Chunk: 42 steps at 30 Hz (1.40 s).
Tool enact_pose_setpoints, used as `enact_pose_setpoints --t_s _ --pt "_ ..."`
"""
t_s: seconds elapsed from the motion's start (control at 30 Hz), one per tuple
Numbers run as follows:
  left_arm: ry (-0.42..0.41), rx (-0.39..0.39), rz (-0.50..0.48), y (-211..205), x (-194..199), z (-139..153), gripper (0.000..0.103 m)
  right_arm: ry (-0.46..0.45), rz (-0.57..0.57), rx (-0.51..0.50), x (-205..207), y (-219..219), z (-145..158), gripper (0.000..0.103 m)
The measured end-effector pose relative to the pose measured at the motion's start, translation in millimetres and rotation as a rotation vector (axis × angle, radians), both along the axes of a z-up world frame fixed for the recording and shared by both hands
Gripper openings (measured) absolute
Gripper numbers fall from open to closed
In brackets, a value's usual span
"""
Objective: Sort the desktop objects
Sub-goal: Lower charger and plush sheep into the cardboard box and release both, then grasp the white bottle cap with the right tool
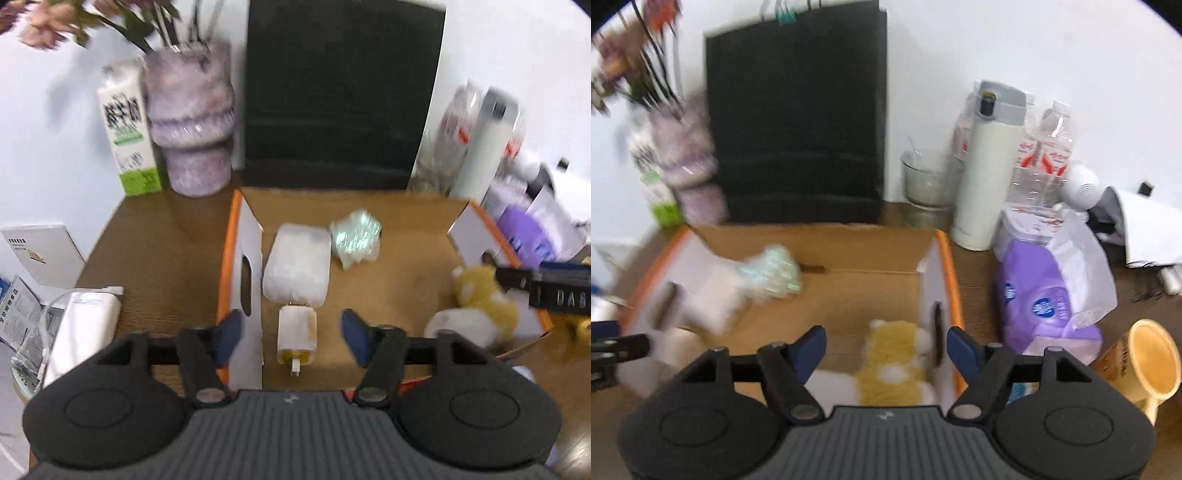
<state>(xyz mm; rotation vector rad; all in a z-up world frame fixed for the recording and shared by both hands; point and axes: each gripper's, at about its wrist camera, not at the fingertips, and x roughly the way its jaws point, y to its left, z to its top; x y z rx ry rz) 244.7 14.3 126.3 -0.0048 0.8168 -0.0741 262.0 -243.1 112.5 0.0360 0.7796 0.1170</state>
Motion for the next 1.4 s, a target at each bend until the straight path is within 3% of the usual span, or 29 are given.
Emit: enact_pose_setpoints --t_s 0.1,0.2,0.33,0.53,0.63,0.83,0.93,1.2,1.4 --pt "-0.12 -0.034 -0.009 -0.3 -47.3 8.2 0.099 -0.038 0.049 0.078 -38.8 -2.0 6.4 0.076" --pt "-0.196 -0.074 -0.025 -7.0 -107.7 -5.4 0.102 -0.124 0.085 0.131 -97.0 -7.2 -0.2 0.085" --pt "-0.239 -0.104 -0.033 -20.0 -170.7 -33.8 0.103 -0.207 0.099 0.069 -168.1 -7.4 -24.3 0.085" --pt "-0.263 -0.137 0.015 -13.5 -227.5 -69.2 0.103 -0.225 0.101 0.095 -238.4 -12.8 -64.3 0.087" --pt "-0.233 -0.166 -0.01 -8.9 -240.9 -86.1 0.103 -0.214 0.107 0.127 -262.5 -14.0 -81.1 0.087" --pt "-0.176 -0.15 0.002 -4.7 -253.1 -112.4 0.103 -0.206 0.132 0.076 -284.9 -4.2 -101.0 0.094" --pt "-0.212 -0.183 0.015 -2.7 -256.3 -111.3 0.103 -0.205 0.142 0.095 -286.8 -3.3 -107.5 0.094" --pt "-0.179 -0.114 0.01 -14.4 -251.9 -113.2 0.103 -0.176 0.08 0.167 -277.8 -17.5 -112.3 0.095" --pt "-0.154 -0.078 -0.001 -20.7 -250.2 -115.1 0.103 -0.225 0.094 0.124 -284.9 -10.9 -111.1 0.095"
